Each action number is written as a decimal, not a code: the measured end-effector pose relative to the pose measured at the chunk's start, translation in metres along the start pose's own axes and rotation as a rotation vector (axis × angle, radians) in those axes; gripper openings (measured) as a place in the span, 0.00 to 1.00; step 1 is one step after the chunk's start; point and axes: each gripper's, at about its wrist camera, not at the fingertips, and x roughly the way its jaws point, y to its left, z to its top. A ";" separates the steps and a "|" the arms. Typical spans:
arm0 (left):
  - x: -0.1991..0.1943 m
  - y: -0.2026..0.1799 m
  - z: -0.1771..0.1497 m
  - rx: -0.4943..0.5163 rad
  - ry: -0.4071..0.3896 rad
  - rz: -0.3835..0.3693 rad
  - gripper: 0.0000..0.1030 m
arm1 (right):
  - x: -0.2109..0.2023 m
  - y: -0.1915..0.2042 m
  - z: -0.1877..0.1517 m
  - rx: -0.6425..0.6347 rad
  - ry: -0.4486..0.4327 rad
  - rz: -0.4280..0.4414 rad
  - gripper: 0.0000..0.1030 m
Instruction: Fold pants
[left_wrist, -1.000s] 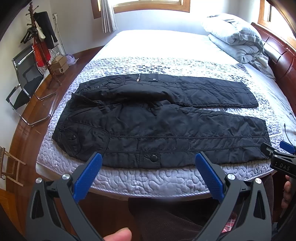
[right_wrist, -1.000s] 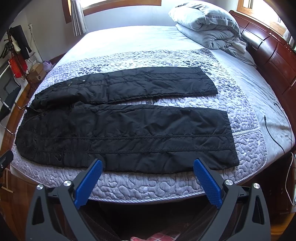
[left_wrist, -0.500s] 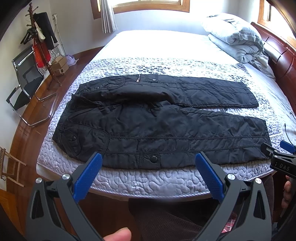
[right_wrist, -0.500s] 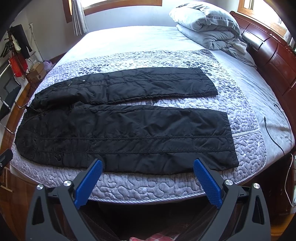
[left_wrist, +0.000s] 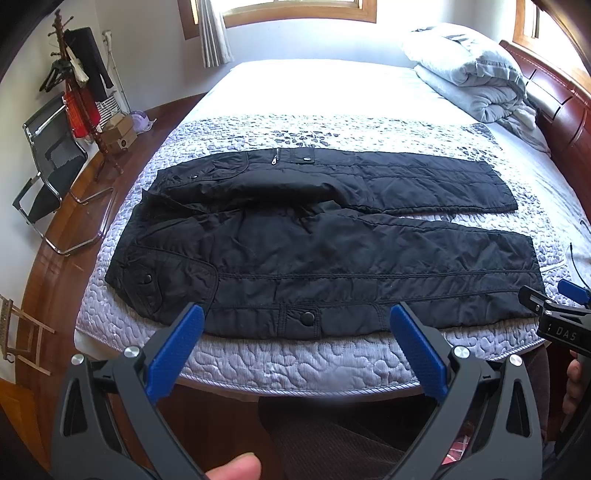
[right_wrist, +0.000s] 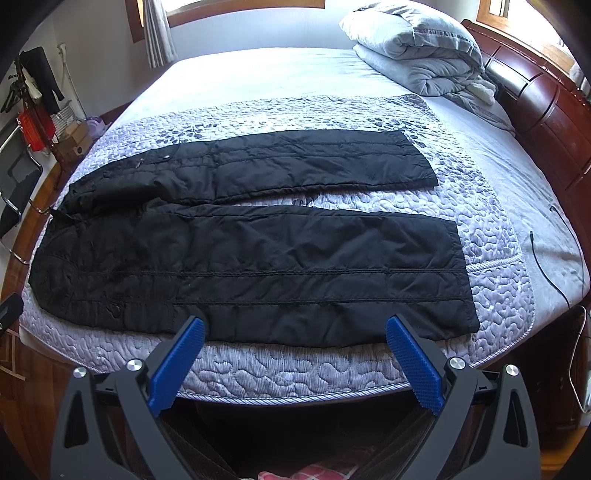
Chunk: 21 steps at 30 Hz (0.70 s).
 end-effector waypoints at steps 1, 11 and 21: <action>0.001 0.000 0.000 0.002 0.001 0.001 0.98 | 0.001 0.000 0.000 0.000 0.003 0.000 0.97; 0.024 0.001 0.011 -0.005 0.041 -0.025 0.98 | 0.018 -0.011 0.015 -0.007 0.004 0.027 0.97; 0.108 0.082 0.082 -0.193 0.174 -0.067 0.98 | 0.083 -0.155 0.175 0.012 -0.092 -0.041 0.97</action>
